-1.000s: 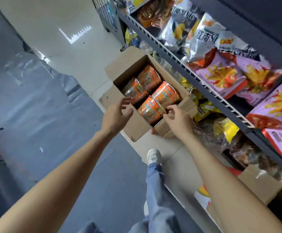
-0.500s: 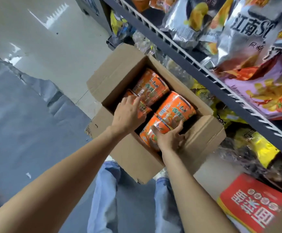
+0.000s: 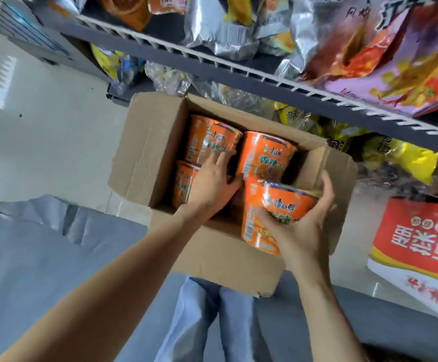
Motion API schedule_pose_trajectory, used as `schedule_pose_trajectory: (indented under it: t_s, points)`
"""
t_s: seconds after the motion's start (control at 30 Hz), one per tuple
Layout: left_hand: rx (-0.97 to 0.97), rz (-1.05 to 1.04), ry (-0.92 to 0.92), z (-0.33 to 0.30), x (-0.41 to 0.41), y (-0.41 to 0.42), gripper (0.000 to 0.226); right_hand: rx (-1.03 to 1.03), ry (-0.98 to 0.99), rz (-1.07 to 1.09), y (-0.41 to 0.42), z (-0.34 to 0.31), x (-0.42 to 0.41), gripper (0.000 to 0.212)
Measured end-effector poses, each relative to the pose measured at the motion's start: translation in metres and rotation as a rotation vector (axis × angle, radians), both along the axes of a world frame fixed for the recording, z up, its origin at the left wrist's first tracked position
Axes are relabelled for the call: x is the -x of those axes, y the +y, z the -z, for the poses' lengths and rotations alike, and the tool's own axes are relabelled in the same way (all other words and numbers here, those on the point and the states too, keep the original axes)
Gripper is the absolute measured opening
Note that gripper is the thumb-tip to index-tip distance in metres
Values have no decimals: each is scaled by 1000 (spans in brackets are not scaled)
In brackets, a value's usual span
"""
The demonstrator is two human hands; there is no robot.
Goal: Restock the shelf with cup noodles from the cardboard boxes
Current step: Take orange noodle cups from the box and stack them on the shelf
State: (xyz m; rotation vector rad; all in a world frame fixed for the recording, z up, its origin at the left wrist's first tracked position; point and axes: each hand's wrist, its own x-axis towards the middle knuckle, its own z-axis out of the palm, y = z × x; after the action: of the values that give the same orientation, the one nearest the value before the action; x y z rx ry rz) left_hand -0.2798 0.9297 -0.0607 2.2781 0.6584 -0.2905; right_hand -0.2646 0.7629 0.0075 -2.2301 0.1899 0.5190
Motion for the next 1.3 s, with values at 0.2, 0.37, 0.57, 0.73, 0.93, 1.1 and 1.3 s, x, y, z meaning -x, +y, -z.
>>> schedule_pose_trajectory:
  t_s: [0.2, 0.37, 0.57, 0.73, 0.93, 1.1, 1.3]
  points:
    - [108, -71, 237, 28, -63, -58, 107, -95, -223, 61, -43, -14, -30, 107]
    - [82, -246, 263, 44, -74, -72, 120, -110, -186, 103, -52, -3, -42, 117]
    - [221, -394, -31, 6, -44, -68, 127, -70, -124, 162, -74, -37, -34, 127]
    - [359, -430, -243, -80, 2, -52, 117, -387, -51, 215, -77, -113, -22, 104]
    - [280, -342, -340, -227, 53, -12, 114, -570, -58, 40, -41, -241, -9, 90]
    - [1, -185, -478, -350, 81, 28, 117, -754, -62, 32, 1, -346, -5, 103]
    - [-107, -106, -615, -407, 68, 74, 117, -841, -147, 13, 59, -408, -23, 109]
